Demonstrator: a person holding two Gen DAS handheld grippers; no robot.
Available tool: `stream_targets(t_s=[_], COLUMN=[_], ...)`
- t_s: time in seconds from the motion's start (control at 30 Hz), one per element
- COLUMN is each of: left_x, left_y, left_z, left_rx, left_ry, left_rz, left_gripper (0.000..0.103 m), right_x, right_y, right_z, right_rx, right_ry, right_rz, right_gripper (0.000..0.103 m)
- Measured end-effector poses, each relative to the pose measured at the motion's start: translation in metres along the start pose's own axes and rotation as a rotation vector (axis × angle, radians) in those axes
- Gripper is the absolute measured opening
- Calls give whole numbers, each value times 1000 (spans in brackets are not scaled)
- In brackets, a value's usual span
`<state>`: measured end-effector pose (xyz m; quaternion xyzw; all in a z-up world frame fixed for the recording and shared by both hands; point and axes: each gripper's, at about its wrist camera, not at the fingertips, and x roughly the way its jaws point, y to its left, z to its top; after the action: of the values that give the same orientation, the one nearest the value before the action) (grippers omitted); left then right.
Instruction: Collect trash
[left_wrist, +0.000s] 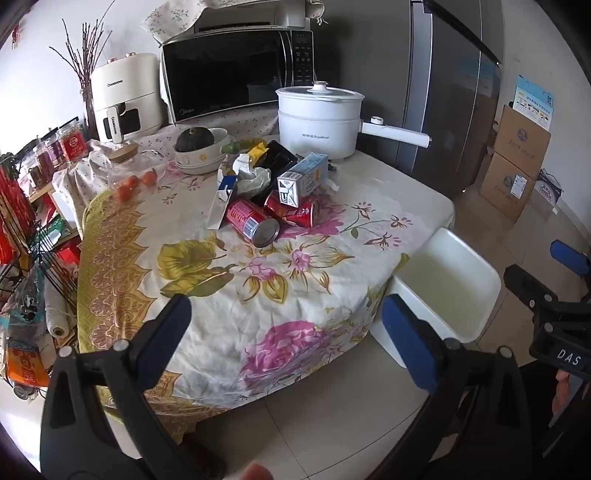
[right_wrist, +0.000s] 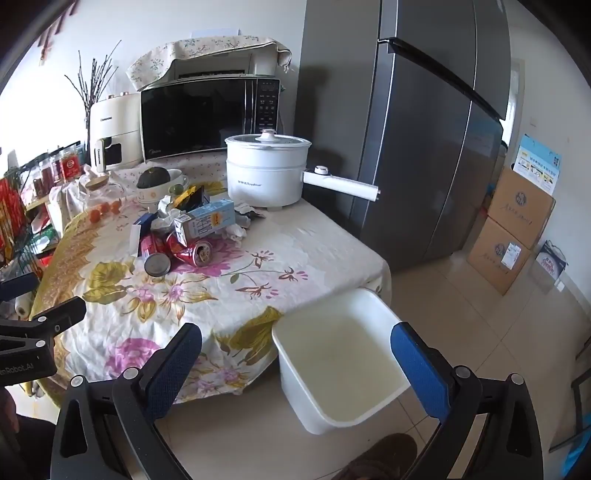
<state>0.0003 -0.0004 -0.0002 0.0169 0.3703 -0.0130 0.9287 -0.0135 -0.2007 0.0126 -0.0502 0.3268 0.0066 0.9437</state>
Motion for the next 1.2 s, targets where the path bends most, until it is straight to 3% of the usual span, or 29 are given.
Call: stream_targets(t_s=[0.2, 0.27, 1.2], left_x=[-3, -3, -3], left_y=[3, 2, 0], left_z=[3, 2, -1], left_rx=[-19, -14, -17], left_ry=[-11, -17, -21], left_rz=[-15, -9, -18], left_gripper=[102, 102, 102], right_x=[-5, 0, -2], right_y=[11, -2, 0], right_z=[-4, -1, -1], right_rx=[12, 37, 14], right_ry=[12, 22, 2], right_rz=[21, 50, 44], right_gripper=[103, 103, 103])
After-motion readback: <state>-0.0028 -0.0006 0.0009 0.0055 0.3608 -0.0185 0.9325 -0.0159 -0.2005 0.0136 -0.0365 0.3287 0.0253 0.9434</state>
